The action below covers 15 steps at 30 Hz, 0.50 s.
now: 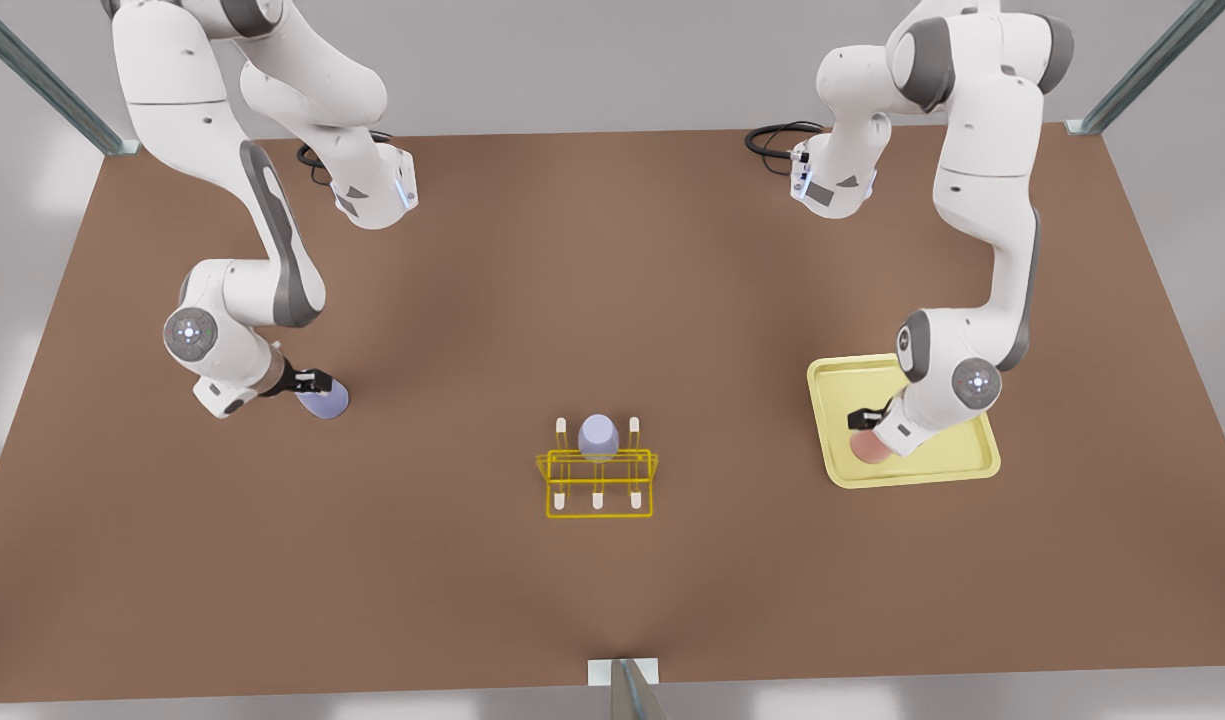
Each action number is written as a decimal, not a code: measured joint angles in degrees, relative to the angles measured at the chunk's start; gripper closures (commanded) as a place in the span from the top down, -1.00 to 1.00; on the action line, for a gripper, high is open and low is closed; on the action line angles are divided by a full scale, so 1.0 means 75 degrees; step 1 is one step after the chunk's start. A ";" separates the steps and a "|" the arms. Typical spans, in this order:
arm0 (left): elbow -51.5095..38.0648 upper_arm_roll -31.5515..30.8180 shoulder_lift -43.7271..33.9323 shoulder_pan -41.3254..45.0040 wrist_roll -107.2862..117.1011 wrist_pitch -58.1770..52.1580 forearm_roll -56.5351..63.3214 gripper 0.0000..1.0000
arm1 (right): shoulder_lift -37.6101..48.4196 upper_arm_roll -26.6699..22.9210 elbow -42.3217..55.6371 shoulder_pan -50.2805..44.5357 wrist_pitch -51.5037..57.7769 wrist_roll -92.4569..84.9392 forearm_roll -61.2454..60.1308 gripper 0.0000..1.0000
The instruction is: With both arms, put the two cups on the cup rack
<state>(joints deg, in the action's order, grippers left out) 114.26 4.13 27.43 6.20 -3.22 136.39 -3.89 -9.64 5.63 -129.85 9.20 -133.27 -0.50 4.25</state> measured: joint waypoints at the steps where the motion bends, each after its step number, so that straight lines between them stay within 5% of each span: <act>1: -0.0032 0.0000 0.0033 -0.0003 0.0000 0.0024 0.0000 1.00 | -0.0054 0.0000 -0.0034 0.0016 -0.0088 0.0014 0.0001 1.00; 15: -0.0138 0.0001 0.0285 -0.0019 -0.0013 0.0392 -0.0379 0.83 | -0.0385 -0.0001 -0.0858 0.0063 -0.1256 0.0152 0.0010 1.00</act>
<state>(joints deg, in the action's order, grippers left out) 113.22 4.13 29.57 6.06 -3.32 139.33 -6.74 -12.53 5.62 -136.28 9.67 -142.69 0.65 4.33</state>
